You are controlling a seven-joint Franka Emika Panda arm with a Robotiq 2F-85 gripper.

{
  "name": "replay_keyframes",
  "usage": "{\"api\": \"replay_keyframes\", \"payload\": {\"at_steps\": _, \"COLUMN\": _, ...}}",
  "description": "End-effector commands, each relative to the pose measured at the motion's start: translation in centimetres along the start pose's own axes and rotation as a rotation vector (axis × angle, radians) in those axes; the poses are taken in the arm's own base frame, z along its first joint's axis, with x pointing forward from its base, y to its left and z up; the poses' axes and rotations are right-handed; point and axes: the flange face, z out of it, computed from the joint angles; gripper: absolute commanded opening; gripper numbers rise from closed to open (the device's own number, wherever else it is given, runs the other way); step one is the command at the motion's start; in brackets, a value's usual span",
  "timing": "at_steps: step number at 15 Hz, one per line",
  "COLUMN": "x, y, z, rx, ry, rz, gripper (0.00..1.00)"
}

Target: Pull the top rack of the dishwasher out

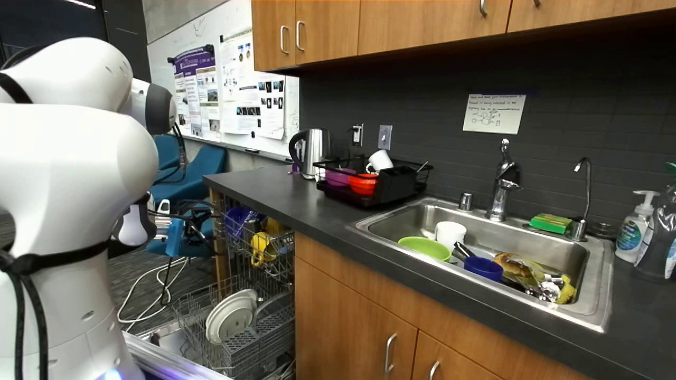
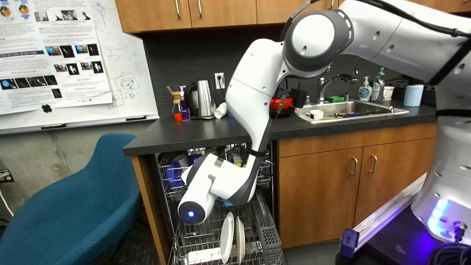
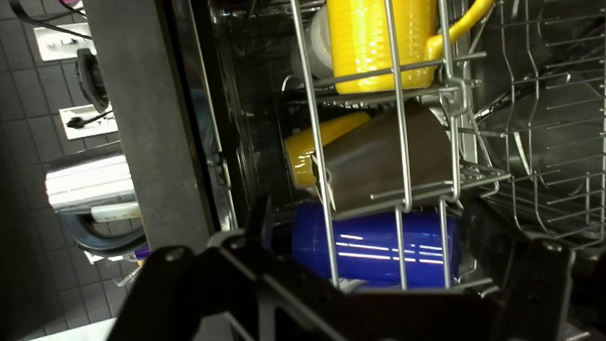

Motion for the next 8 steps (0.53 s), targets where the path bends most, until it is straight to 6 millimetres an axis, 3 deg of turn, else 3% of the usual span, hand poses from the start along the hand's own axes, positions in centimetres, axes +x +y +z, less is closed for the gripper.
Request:
{"api": "replay_keyframes", "payload": {"at_steps": 1, "x": -0.5, "y": 0.0, "z": 1.6, "rx": -0.061, "ry": -0.011, "rz": 0.007, "gripper": 1.00}}
{"api": "replay_keyframes", "payload": {"at_steps": 8, "x": -1.0, "y": 1.1, "z": 4.4, "rx": -0.132, "ry": -0.039, "rz": 0.031, "gripper": 1.00}}
